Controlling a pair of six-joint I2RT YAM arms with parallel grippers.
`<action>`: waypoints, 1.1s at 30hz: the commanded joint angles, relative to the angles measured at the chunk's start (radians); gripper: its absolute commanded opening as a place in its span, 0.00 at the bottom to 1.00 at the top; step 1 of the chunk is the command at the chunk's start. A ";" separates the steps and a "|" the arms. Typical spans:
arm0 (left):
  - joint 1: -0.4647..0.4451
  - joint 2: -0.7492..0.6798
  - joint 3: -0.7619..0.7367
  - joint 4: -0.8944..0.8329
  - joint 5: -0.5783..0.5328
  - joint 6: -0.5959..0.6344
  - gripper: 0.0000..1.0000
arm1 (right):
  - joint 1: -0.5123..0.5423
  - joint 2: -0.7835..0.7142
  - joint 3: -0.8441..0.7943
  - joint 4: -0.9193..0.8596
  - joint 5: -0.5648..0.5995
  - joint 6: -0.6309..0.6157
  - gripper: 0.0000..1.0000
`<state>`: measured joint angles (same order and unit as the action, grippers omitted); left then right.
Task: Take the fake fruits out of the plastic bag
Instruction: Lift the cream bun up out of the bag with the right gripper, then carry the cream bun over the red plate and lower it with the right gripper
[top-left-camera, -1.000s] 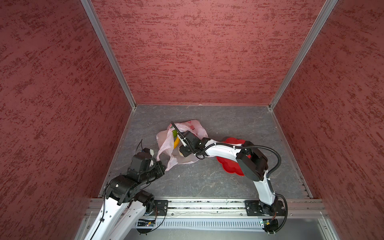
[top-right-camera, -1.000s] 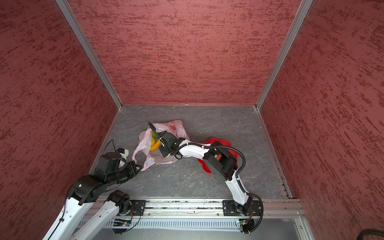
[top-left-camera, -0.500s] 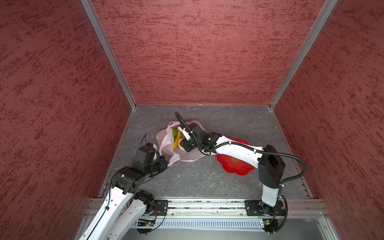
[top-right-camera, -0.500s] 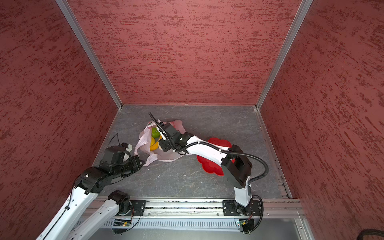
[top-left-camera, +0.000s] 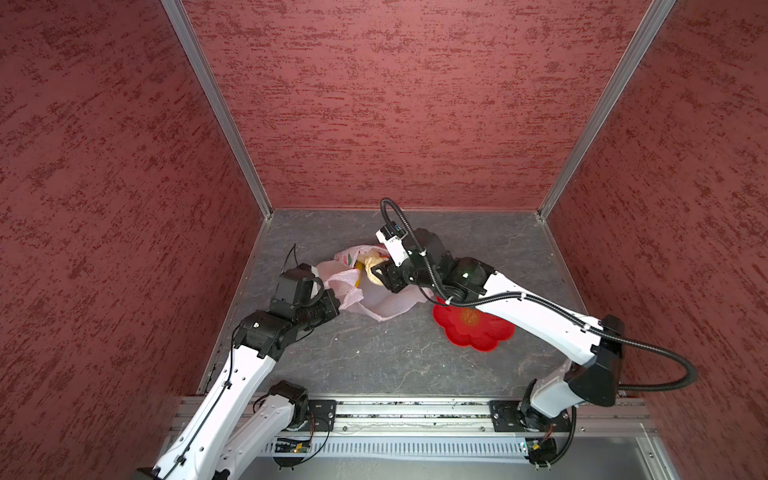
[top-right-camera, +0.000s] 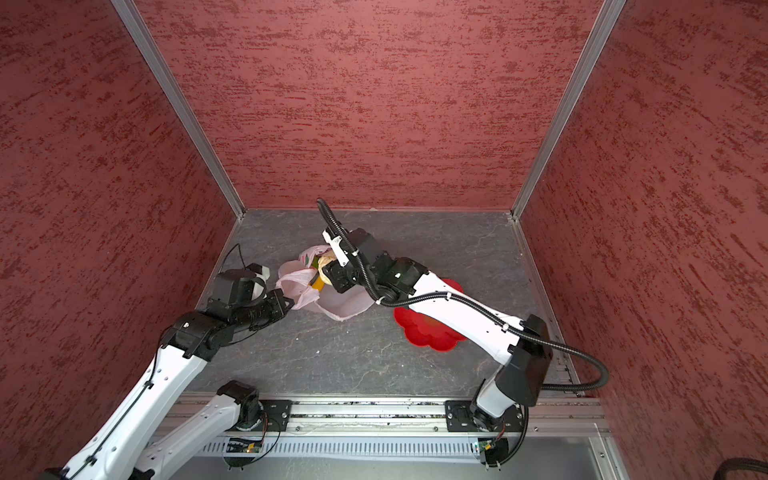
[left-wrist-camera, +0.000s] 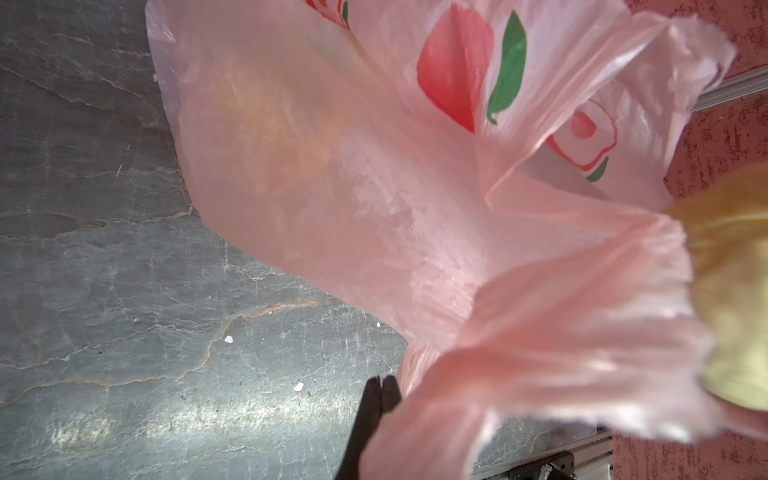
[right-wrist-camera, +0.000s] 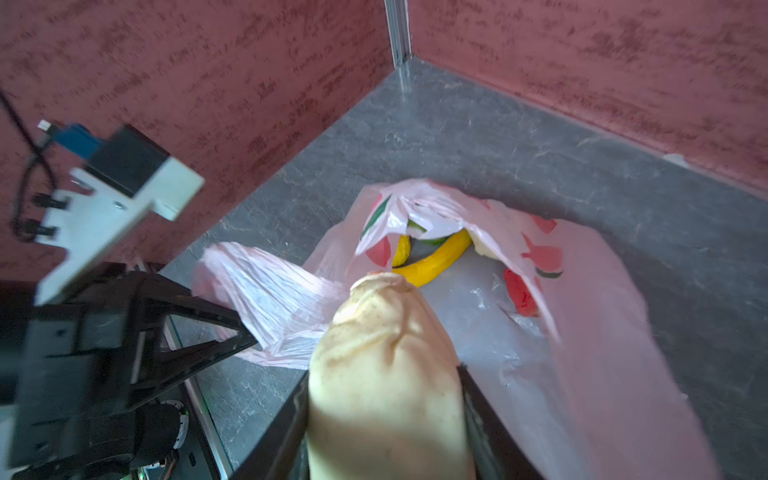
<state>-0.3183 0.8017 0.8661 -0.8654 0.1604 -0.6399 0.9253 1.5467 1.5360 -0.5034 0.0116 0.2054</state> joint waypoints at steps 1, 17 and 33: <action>0.013 -0.001 0.015 0.028 0.023 0.028 0.02 | -0.027 -0.077 0.010 0.005 0.065 0.001 0.19; 0.025 -0.019 0.010 0.024 0.043 0.036 0.02 | -0.253 -0.233 -0.268 0.063 0.271 0.037 0.17; 0.030 0.010 0.005 0.048 0.052 0.048 0.02 | -0.355 -0.214 -0.625 0.124 0.312 0.199 0.16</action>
<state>-0.2955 0.8127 0.8658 -0.8436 0.2047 -0.6121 0.5865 1.3293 0.9222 -0.4358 0.2928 0.3546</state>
